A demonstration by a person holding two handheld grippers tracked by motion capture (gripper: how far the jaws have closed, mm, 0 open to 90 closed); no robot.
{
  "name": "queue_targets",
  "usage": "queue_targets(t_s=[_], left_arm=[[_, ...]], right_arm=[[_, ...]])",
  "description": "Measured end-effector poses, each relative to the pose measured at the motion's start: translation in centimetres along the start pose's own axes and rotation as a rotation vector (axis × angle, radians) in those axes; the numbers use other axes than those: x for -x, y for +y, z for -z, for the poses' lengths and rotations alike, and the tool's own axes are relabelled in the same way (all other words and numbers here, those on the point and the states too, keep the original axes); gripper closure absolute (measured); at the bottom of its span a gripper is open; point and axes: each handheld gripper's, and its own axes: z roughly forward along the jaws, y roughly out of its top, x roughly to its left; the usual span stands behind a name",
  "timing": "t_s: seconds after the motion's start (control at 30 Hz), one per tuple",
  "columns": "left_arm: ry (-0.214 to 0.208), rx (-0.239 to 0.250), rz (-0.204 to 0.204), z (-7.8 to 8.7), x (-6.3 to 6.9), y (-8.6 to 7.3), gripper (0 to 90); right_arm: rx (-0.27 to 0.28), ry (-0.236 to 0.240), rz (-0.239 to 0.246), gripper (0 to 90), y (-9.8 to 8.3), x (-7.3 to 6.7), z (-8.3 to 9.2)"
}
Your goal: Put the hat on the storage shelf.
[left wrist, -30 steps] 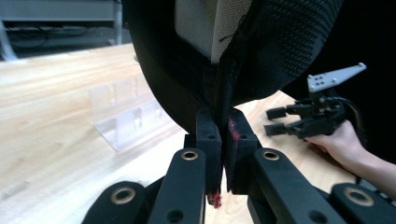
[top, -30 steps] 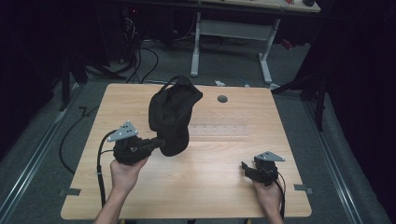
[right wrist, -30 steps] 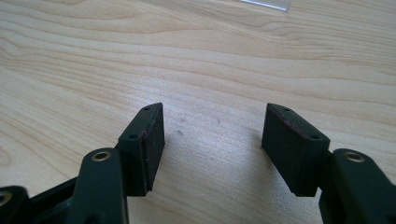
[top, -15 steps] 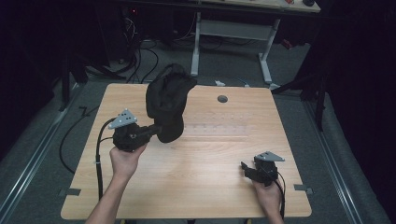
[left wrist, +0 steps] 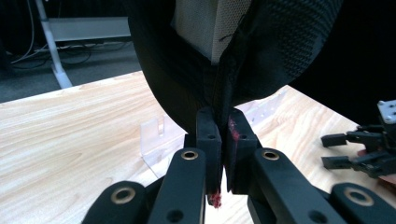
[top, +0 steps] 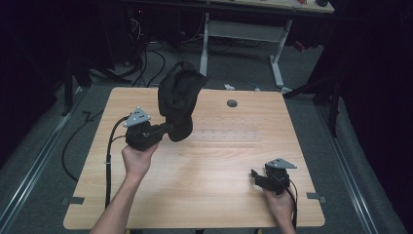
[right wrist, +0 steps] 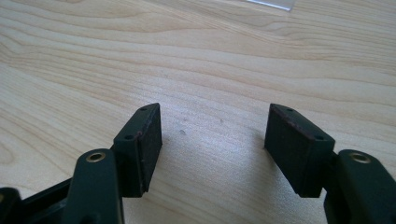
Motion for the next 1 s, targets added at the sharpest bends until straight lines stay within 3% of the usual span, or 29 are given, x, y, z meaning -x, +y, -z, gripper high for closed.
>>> queue_targets(t_s=[0.3, 0.5, 0.7, 1.0], left_arm=[[0.045, -0.008, 0.007, -2.1, -1.1, -0.6, 86.2], [0.049, -0.011, 0.012, -2.8, -1.3, -1.1, 86.2], [0.059, -0.020, -0.018, -3.2, -1.3, -1.7, 86.2], [0.072, -0.053, -0.029, -3.6, -1.8, -2.9, 86.1]], right_arm=[[0.000, 0.000, -0.002, 36.8, 0.0, 0.0, 0.0], [0.000, 0.001, 0.000, 36.7, 0.0, 0.0, 0.0], [-0.001, 0.001, 0.000, 36.7, 0.0, 0.0, 0.0], [0.000, 0.000, -0.001, 36.6, 0.0, 0.0, 0.0]])
